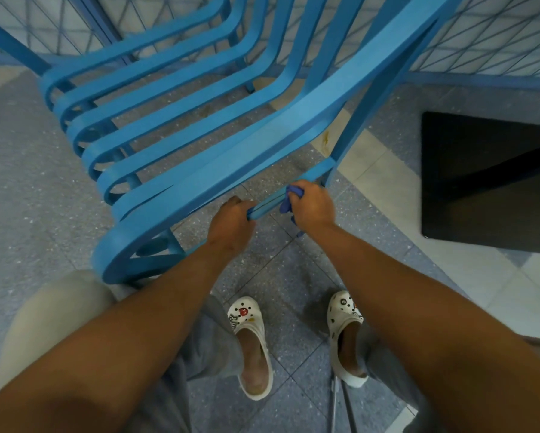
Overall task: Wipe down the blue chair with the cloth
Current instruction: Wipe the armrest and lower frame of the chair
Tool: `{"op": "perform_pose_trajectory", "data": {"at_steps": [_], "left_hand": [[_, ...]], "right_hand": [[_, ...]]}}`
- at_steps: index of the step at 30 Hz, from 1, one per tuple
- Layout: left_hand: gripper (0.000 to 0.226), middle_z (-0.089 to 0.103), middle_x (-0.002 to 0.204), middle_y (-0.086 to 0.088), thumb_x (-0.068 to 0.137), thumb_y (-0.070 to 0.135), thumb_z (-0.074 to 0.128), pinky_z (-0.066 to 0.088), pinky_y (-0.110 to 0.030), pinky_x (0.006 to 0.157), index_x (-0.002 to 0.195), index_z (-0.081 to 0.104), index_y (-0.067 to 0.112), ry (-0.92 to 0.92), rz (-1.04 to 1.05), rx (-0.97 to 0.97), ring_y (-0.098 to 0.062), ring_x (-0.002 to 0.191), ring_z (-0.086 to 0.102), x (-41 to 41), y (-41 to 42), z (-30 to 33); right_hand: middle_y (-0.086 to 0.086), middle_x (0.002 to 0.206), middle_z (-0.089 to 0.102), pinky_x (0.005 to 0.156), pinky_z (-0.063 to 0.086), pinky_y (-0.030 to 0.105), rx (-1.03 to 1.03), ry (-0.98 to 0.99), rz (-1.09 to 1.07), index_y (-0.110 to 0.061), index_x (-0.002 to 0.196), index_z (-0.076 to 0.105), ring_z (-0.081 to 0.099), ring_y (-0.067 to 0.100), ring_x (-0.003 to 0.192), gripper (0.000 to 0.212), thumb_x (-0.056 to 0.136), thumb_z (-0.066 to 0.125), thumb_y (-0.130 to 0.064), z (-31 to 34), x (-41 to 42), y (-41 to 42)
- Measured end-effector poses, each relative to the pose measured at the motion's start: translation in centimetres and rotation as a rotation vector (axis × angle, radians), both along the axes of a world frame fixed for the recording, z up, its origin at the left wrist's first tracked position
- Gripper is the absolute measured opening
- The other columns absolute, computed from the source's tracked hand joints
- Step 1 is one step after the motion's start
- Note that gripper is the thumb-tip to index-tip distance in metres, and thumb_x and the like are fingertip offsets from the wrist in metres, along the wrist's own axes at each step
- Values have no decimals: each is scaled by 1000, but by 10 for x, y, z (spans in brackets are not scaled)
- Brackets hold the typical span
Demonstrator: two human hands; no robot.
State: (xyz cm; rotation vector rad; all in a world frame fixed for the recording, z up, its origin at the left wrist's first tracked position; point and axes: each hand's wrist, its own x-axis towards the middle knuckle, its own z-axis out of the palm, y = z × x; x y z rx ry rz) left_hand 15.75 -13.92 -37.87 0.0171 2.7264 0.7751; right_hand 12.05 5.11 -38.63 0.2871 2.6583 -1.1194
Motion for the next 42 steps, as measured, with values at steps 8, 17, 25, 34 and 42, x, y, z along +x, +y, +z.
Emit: {"op": "perform_pose_trajectory", "data": {"at_steps": [8,17,25,34,42], "left_hand": [[32,61,106,-17,90,11,70,53,-39,78,122,69,9,25,32,9,-31,91,62,10,-8,-2],[30,59,102,-10,93,9,68,51,-32,72,123,71,14,32,44,49,-23,85,58,9,-11,-4],[33,61,103,-16,89,11,74,51,-35,77,122,72,13,20,50,44,-32,89,62,6,-10,-9],[33,56,101,-1,92,11,71,55,-32,83,125,70,16,9,88,78,-22,91,61,6,-9,-5],[30,61,101,-8,90,13,73,50,-29,75,120,73,16,23,78,55,-24,85,61,5,-10,-7]], "right_hand": [[3,97,75,72,61,43,-41,-34,170,-22,107,75,70,25,80,18,100,59,-26,2,13,-5],[4,102,75,80,61,42,52,-63,-92,-23,106,76,72,28,89,18,99,60,-27,3,-31,33],[8,96,74,67,59,39,-73,35,59,-16,108,75,71,28,74,17,100,60,-19,-3,25,-13],[-5,91,74,62,42,6,34,-61,92,-21,105,79,67,12,84,17,97,63,-22,7,-33,46],[-19,61,63,44,37,6,-67,33,-37,-26,84,69,60,-6,51,19,94,60,-13,3,-10,11]]}}
